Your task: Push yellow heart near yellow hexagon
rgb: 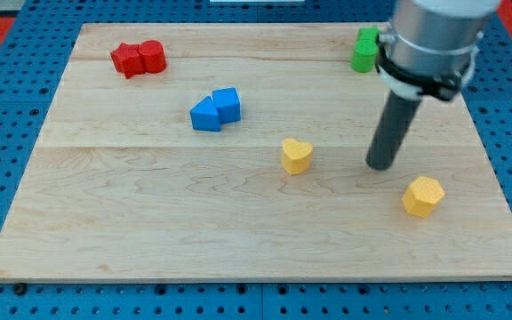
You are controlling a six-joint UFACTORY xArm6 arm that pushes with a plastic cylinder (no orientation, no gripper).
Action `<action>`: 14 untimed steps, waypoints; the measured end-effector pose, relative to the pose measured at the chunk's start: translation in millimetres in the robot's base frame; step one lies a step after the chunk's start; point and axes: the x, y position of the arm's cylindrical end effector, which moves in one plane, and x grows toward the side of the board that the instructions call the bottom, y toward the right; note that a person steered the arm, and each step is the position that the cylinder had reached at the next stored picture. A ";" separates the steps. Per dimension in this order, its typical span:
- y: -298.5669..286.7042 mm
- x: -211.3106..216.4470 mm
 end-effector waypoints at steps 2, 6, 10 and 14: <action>-101.5 -29.9; -128.5 -13.8; -52.0 -20.5; -75.3 34.3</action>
